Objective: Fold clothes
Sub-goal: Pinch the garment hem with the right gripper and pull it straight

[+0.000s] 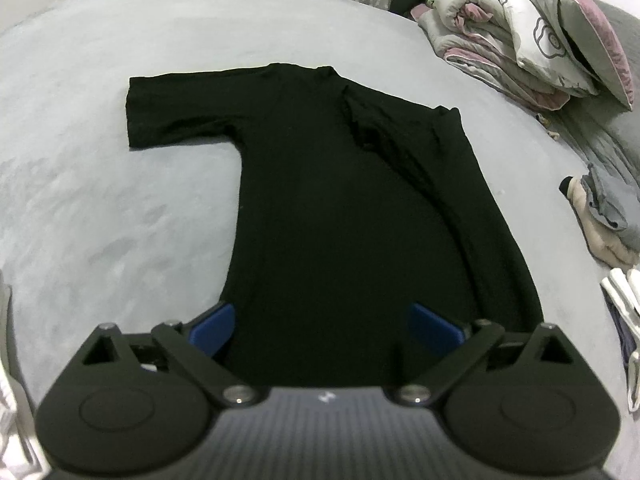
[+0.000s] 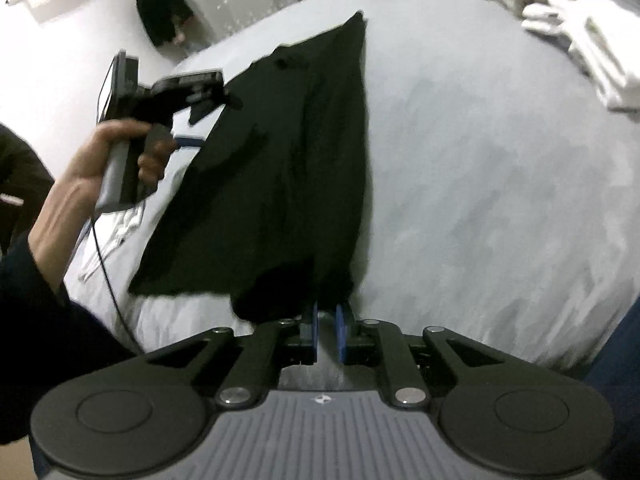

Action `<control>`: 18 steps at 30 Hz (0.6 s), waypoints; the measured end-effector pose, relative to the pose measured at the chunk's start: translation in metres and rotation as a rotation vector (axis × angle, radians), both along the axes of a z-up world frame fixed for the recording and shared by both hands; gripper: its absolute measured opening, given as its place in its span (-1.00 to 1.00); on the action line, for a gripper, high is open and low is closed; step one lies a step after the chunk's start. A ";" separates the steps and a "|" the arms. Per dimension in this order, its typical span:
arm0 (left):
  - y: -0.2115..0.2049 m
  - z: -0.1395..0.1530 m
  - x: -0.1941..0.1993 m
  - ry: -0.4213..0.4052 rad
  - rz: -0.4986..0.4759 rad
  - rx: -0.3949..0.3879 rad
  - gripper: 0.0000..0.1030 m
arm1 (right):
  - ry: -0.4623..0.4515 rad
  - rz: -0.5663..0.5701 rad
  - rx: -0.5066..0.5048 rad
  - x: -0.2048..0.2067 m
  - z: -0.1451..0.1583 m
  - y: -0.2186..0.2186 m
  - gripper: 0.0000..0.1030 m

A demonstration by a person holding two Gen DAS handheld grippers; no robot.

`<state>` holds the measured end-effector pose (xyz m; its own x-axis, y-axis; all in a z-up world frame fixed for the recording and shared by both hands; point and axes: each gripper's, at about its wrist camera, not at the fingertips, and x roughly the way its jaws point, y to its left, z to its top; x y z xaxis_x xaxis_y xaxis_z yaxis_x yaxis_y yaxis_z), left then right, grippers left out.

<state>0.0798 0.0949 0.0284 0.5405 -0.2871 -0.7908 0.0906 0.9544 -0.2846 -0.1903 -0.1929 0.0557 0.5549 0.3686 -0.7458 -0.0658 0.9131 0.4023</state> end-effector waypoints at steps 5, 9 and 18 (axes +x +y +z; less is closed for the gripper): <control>0.000 0.001 0.000 0.003 0.000 -0.009 0.95 | -0.048 0.064 -0.108 0.003 0.001 0.008 -0.75; 0.000 0.001 0.001 0.005 -0.001 -0.011 0.95 | -0.112 0.122 -0.232 0.008 0.003 0.015 -0.20; 0.000 -0.001 0.002 0.019 -0.004 -0.016 0.97 | -0.237 0.232 -0.446 0.011 0.005 0.032 -0.80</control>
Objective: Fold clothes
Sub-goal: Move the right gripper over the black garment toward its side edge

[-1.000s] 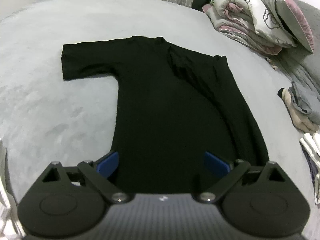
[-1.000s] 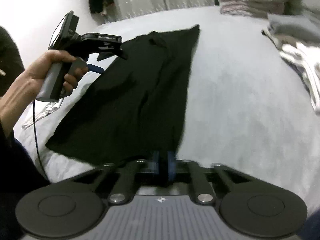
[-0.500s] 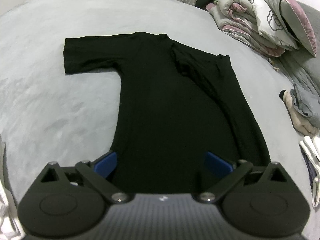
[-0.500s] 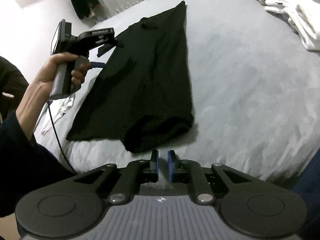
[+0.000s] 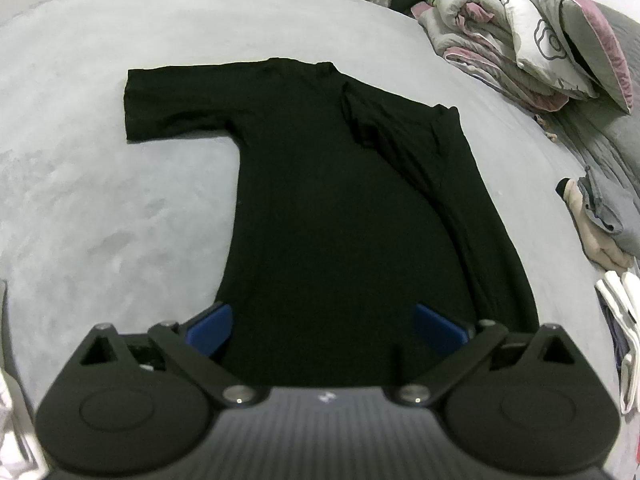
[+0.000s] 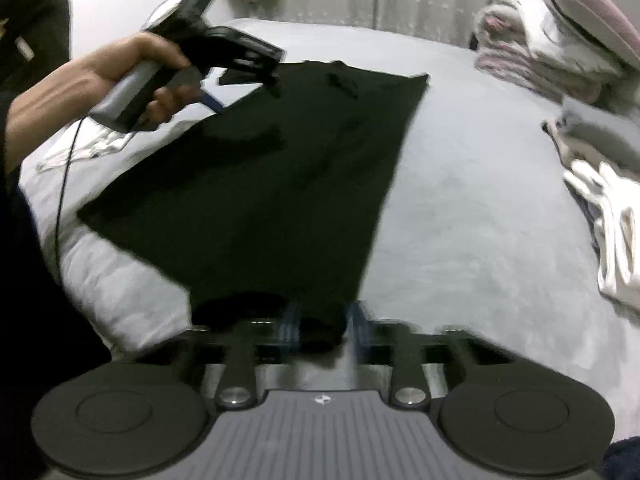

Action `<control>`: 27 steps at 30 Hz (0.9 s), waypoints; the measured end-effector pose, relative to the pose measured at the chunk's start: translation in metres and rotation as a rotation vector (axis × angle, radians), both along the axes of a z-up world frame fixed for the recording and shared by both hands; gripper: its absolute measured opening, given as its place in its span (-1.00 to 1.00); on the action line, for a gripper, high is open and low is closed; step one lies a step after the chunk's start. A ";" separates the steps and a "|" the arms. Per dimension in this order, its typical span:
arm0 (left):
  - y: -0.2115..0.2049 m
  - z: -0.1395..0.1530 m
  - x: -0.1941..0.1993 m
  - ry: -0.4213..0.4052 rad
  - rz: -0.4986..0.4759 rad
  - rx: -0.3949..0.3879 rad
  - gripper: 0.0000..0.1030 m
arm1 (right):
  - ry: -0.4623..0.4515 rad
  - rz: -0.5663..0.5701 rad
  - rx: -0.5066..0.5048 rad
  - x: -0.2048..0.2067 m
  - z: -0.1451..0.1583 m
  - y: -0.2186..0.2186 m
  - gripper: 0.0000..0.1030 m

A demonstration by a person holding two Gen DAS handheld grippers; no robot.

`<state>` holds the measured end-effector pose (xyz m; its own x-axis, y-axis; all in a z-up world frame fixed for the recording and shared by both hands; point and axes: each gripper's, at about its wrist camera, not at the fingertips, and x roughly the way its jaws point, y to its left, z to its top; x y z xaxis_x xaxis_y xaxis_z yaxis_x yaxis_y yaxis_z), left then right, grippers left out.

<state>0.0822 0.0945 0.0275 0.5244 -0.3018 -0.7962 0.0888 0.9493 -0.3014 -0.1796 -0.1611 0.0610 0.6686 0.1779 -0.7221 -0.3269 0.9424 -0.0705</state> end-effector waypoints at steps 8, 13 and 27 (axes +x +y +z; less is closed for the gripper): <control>0.000 -0.001 0.001 0.004 0.003 -0.002 0.97 | 0.018 -0.077 0.140 -0.021 0.010 -0.008 -0.82; -0.001 -0.002 -0.001 0.002 -0.005 0.013 0.97 | 0.091 -0.136 0.217 -0.019 -0.008 -0.009 -0.82; 0.006 0.003 -0.001 -0.005 0.017 -0.013 0.97 | -0.060 0.059 0.067 -0.032 0.022 0.034 -0.50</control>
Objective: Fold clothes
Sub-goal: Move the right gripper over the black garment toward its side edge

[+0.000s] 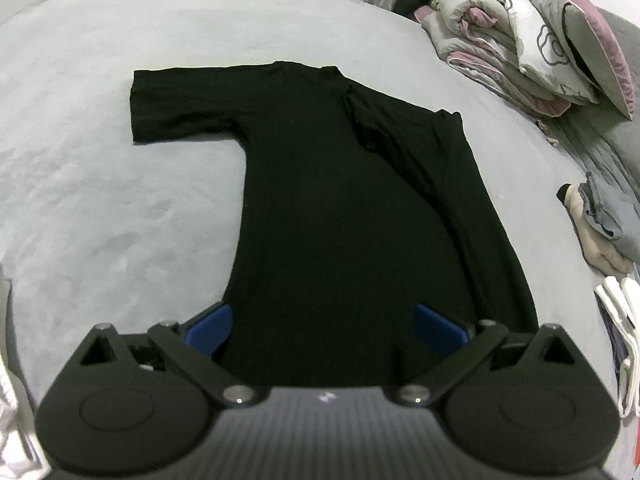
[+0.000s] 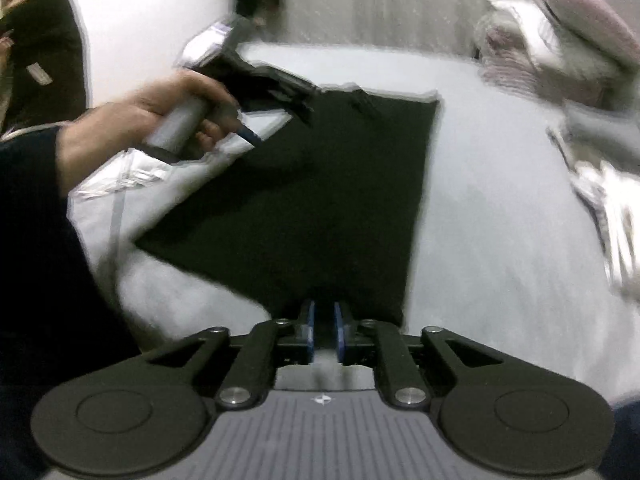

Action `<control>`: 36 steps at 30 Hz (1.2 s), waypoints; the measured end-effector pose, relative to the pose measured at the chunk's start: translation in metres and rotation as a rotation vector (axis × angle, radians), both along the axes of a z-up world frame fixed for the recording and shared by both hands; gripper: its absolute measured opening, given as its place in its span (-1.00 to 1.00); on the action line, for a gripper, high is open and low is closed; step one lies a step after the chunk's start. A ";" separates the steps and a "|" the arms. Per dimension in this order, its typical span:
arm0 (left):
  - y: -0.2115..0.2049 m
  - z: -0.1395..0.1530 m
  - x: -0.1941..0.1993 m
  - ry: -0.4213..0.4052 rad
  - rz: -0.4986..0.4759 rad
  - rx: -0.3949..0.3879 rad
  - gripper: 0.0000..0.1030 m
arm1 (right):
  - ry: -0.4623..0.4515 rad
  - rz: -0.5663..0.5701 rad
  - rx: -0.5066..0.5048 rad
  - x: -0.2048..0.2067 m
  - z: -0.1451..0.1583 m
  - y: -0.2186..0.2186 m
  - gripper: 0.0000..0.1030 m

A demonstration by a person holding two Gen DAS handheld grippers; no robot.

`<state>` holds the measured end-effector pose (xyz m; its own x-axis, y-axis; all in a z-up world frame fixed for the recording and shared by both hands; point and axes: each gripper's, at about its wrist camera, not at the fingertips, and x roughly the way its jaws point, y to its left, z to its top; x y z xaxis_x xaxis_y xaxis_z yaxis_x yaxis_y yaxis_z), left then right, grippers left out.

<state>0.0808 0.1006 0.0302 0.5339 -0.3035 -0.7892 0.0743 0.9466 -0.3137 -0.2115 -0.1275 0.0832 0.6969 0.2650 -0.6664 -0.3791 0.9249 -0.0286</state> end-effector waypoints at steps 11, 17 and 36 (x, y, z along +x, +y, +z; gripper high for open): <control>0.012 0.008 0.000 -0.008 0.023 -0.036 0.97 | -0.011 0.126 -0.132 0.002 -0.036 0.028 -0.93; 0.019 0.010 0.000 -0.007 0.043 -0.050 0.97 | -0.051 0.059 0.081 0.001 -0.017 0.029 -0.93; 0.031 0.011 -0.003 -0.004 0.077 -0.068 0.97 | -0.007 0.021 0.261 -0.008 -0.036 0.020 -0.91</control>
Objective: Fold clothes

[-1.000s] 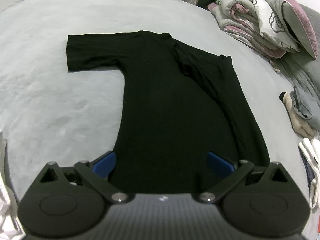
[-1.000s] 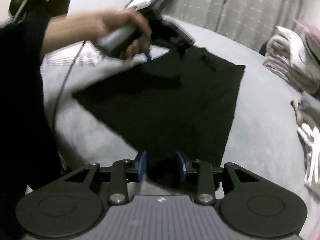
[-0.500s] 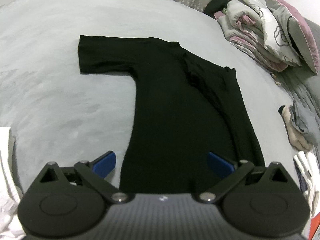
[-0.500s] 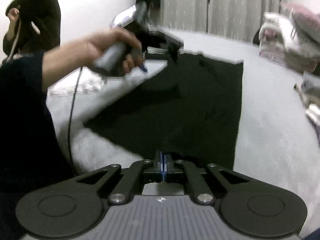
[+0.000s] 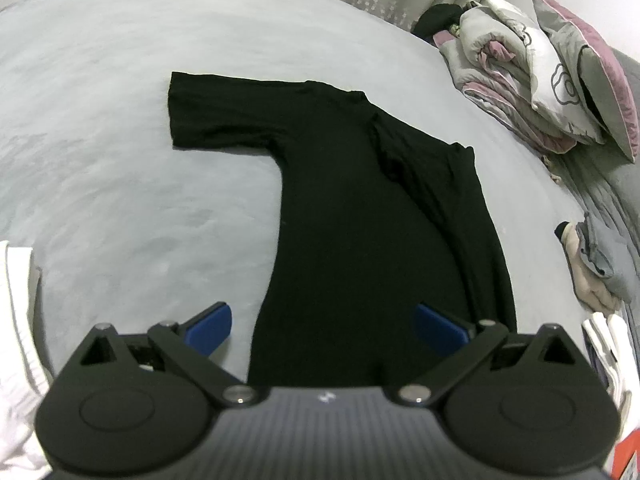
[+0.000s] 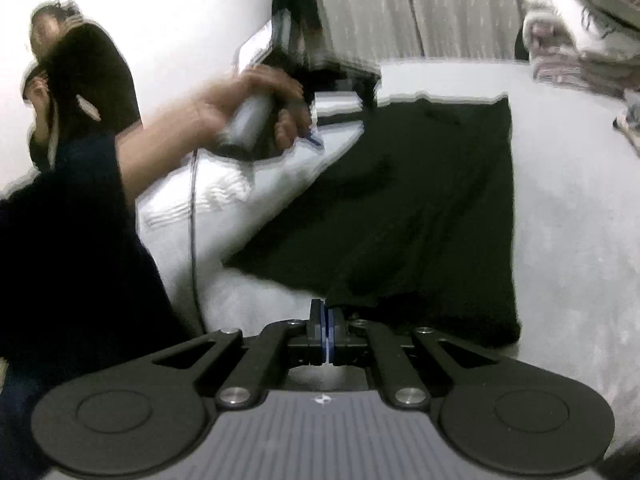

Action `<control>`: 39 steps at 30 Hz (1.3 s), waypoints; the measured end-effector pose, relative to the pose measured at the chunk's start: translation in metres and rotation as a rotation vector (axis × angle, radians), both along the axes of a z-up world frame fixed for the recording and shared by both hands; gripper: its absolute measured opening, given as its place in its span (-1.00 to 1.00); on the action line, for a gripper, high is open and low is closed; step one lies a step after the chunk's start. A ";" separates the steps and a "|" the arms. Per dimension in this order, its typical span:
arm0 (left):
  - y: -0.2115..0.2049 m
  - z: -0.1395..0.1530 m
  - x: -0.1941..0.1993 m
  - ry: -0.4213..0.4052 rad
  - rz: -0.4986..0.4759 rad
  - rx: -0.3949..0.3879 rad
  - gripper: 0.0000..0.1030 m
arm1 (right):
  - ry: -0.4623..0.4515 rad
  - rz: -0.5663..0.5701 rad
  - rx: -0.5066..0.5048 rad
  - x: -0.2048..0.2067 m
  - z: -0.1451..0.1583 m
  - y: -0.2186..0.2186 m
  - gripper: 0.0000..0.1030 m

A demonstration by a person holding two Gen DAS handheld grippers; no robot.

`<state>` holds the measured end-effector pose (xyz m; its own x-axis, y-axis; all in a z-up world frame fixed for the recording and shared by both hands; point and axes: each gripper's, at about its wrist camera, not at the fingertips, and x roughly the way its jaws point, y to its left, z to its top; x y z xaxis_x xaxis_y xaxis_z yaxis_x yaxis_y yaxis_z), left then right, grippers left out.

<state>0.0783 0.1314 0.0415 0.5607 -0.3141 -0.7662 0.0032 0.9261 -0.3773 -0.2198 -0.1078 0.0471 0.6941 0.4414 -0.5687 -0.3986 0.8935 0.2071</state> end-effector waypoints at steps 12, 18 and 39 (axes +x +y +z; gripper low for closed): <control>0.013 -0.003 0.002 0.025 0.039 -0.047 0.97 | 0.104 0.134 -0.116 0.047 0.031 -0.030 -0.35; 0.019 -0.007 0.006 0.049 0.070 -0.067 0.97 | -0.056 -0.003 -0.165 0.166 0.051 -0.033 -0.34; 0.026 -0.022 0.029 0.093 0.033 -0.082 0.99 | 0.173 -0.145 -0.299 0.580 -0.027 0.057 -0.30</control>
<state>0.1068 0.1572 0.0200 0.4998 -0.3608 -0.7875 -0.0651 0.8909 -0.4495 0.3602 -0.0509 0.0199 0.6197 0.1425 -0.7718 -0.2459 0.9691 -0.0185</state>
